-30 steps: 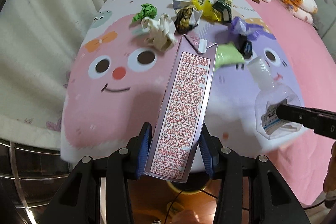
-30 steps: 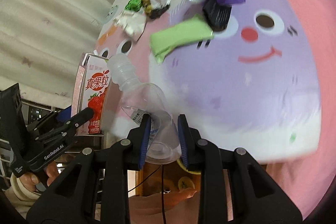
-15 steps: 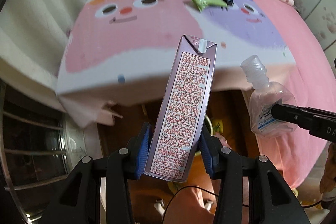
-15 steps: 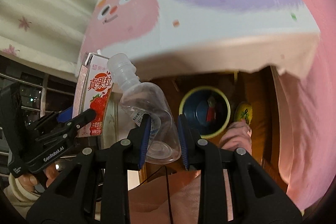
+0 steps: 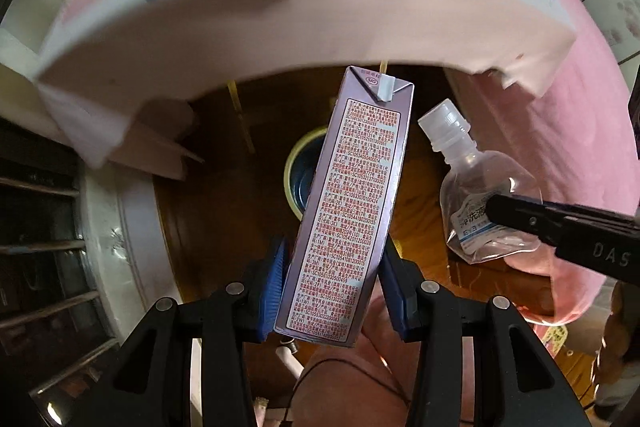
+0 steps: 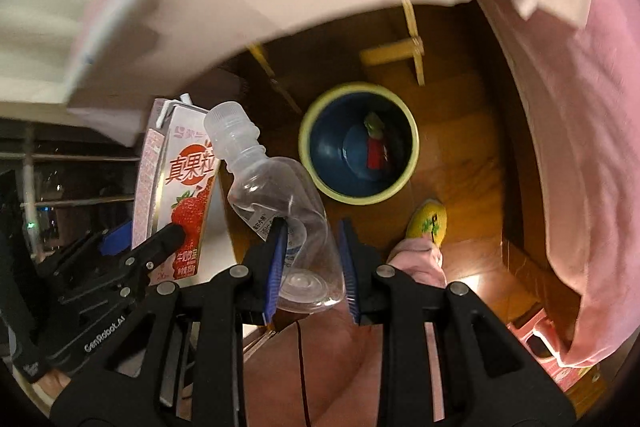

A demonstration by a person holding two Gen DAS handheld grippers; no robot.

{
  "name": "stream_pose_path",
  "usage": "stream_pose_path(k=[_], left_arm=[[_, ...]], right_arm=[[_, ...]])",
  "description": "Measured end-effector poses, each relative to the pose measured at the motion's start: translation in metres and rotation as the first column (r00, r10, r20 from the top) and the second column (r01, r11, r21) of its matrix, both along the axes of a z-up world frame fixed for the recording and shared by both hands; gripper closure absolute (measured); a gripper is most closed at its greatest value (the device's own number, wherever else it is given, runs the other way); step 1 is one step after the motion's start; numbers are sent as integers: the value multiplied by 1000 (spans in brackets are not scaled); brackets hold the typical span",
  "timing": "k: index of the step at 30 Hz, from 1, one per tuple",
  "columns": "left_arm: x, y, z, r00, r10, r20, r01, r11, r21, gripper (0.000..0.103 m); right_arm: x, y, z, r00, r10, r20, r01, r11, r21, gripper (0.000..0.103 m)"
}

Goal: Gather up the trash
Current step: 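Carry the bottle and carton over the blue bin and open both tools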

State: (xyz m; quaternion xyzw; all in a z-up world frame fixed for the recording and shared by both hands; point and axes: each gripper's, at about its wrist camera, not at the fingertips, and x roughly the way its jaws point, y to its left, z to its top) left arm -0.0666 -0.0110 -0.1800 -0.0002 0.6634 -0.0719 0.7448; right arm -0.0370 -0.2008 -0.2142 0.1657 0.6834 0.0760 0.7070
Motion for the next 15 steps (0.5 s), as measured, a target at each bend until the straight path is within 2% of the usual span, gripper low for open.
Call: stream_pose_path(k=[9, 15], left_arm=[[17, -17, -129, 995, 67, -81, -65, 997, 29, 59], [43, -44, -188, 995, 50, -82, -47, 998, 32, 58]], right_arm=[[23, -13, -139, 993, -75, -91, 71, 996, -46, 80], [52, -22, -204, 988, -109, -113, 103, 993, -58, 79]])
